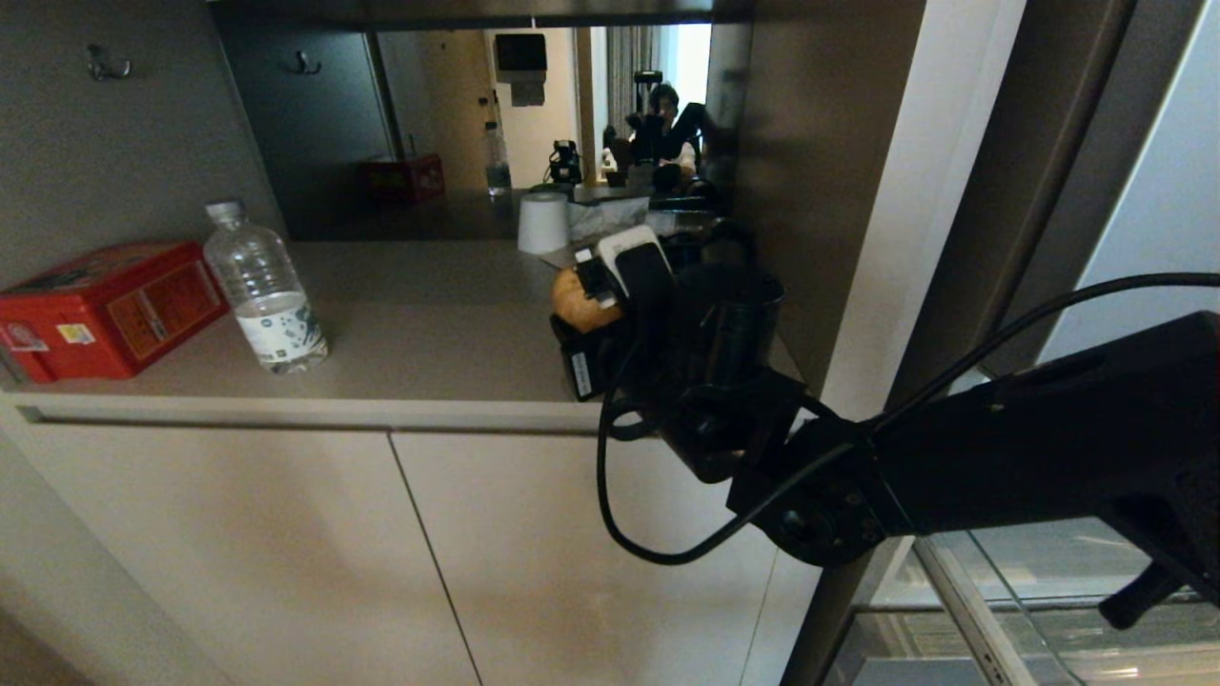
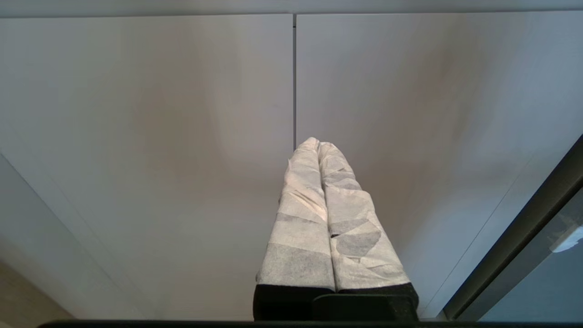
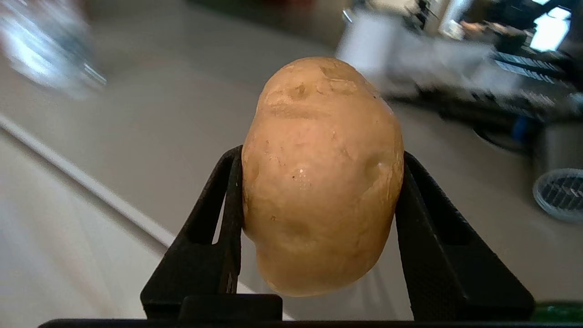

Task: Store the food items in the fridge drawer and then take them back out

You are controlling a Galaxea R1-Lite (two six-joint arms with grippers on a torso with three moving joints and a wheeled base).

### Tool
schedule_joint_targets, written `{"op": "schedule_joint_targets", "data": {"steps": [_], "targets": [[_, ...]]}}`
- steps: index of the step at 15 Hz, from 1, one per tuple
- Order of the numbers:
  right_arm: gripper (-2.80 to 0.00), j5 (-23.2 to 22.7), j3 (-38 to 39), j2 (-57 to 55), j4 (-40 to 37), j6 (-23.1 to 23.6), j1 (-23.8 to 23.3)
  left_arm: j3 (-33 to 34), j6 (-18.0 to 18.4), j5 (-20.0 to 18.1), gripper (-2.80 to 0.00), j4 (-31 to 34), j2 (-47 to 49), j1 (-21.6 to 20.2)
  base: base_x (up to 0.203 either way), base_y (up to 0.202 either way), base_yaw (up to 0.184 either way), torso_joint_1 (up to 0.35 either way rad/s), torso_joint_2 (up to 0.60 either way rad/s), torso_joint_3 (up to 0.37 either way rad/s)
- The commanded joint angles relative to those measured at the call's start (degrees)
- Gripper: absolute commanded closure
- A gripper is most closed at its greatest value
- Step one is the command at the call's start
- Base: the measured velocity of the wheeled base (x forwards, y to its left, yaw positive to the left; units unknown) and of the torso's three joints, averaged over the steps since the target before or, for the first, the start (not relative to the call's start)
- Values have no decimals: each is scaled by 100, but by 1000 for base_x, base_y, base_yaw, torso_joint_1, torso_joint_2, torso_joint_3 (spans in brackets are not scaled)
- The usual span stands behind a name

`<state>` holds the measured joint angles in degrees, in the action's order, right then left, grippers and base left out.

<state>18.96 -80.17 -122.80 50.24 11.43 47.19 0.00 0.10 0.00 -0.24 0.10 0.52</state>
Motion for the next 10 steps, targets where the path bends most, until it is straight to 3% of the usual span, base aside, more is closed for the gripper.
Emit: {"op": "schedule_joint_targets", "data": {"steps": [1, 10], "targets": [[0, 29, -109, -235, -30, 47, -56, 0, -1, 0, 0, -2, 8, 0, 0, 0, 0, 0, 0, 0], [0, 135, -423, -485, -357, 61, -184, 0, -1, 0, 0, -2, 8, 0, 0, 0, 0, 0, 0, 0]]}}
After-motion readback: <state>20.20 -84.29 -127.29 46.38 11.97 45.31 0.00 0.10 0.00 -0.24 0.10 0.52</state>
